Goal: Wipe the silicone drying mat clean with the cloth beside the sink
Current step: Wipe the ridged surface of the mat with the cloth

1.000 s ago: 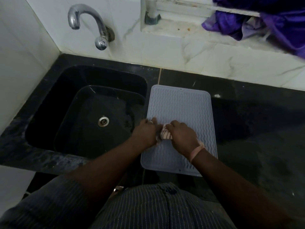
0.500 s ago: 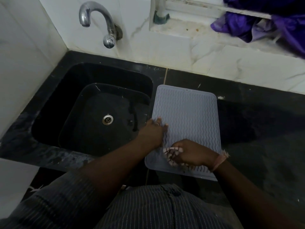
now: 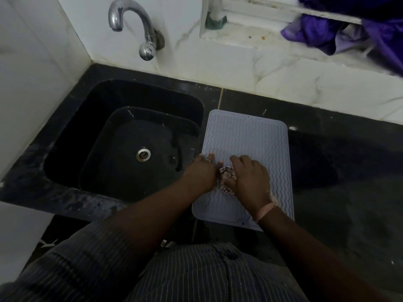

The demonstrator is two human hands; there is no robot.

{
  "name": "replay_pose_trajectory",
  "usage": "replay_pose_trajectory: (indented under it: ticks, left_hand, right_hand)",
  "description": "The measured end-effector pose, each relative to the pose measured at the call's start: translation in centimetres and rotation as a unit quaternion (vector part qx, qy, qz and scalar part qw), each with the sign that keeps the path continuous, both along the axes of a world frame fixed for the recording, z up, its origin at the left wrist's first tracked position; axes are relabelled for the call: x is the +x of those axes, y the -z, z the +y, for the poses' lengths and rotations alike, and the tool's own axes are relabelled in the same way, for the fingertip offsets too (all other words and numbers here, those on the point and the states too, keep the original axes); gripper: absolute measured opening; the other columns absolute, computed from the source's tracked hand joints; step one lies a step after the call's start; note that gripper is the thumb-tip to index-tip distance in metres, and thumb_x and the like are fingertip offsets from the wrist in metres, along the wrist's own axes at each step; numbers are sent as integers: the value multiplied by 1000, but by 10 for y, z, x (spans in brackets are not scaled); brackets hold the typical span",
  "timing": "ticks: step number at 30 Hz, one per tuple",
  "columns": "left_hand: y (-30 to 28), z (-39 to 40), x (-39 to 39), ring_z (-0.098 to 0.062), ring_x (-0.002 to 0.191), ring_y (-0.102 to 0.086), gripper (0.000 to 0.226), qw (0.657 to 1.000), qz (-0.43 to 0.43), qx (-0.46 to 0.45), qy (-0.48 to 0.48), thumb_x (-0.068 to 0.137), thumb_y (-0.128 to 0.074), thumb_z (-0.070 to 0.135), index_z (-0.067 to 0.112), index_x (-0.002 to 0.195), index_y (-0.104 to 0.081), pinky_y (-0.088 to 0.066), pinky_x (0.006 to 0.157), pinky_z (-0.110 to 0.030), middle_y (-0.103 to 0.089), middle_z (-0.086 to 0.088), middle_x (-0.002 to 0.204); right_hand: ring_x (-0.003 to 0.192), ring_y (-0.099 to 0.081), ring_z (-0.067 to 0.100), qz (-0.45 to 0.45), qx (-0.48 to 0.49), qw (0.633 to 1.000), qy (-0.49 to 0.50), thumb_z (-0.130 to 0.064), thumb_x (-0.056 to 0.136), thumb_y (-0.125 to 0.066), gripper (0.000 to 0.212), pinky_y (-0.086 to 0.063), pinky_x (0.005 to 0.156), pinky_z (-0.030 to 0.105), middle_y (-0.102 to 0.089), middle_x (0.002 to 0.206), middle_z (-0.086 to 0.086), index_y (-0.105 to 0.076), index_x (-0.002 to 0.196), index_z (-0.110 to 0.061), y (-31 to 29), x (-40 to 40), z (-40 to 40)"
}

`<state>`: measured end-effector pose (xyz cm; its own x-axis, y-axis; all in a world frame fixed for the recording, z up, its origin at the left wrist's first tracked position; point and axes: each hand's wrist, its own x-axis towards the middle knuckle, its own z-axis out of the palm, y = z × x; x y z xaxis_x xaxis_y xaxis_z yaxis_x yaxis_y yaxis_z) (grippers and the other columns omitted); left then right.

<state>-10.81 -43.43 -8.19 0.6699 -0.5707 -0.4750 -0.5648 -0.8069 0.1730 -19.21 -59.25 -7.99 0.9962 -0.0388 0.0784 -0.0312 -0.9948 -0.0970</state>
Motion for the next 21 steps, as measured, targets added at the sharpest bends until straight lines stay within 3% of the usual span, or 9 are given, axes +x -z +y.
replay_pose_trajectory:
  ticks: [2, 5, 8, 12, 15, 21]
  left_hand:
    - [-2, 0, 0, -42, 152, -11, 79, 1000, 8, 0, -3, 97, -60, 43, 32, 162, -17, -23, 122, -54, -4, -11, 170]
    - [-6, 0, -1, -42, 153, -9, 84, 1000, 15, 7, -4, 94, -66, 41, 32, 162, -18, -25, 122, -54, -4, -10, 170]
    - [-10, -2, 0, -41, 153, -10, 85, 1000, 18, 15, -2, 94, -67, 41, 32, 162, -17, -25, 121, -52, -3, -10, 170]
    - [-11, -5, 0, -41, 153, -11, 84, 999, 19, 29, -4, 96, -64, 45, 32, 162, -15, -24, 121, -52, -3, -9, 171]
    - [-5, -5, -1, -44, 152, -13, 79, 1000, 8, 26, -3, 97, -59, 48, 31, 162, -17, -27, 121, -55, -5, -12, 170]
    - [-4, -4, -1, -44, 152, -12, 88, 999, 15, 29, -2, 94, -65, 46, 30, 162, -14, -29, 120, -56, -2, -12, 170]
  right_hand:
    - [109, -63, 33, 16, -3, 999, -51, -55, 88, -61, 53, -46, 98, 54, -65, 124, 6, -63, 127, -19, 5, -9, -5]
    - [124, -56, 36, 75, -44, 992, -91, -76, 87, -41, 77, -41, 105, 60, -60, 140, 8, -61, 138, -21, 11, -22, -15]
    - [117, -58, 37, 93, -46, 991, -89, -76, 84, -41, 77, -50, 89, 54, -56, 142, 14, -58, 141, -27, 8, -18, -18]
    - [91, -61, 32, 110, 12, 990, -90, -59, 88, -38, 67, -54, 70, 43, -58, 121, 11, -54, 145, -27, 8, -9, -14]
    - [80, -62, 28, 111, 77, 989, -66, -49, 85, -48, 63, -55, 64, 41, -57, 108, 9, -54, 144, -26, 11, -17, -7]
    - [68, -60, 22, 124, 96, 981, -110, -36, 89, -58, 51, -42, 51, 28, -58, 95, 5, -62, 136, -19, 11, -66, 11]
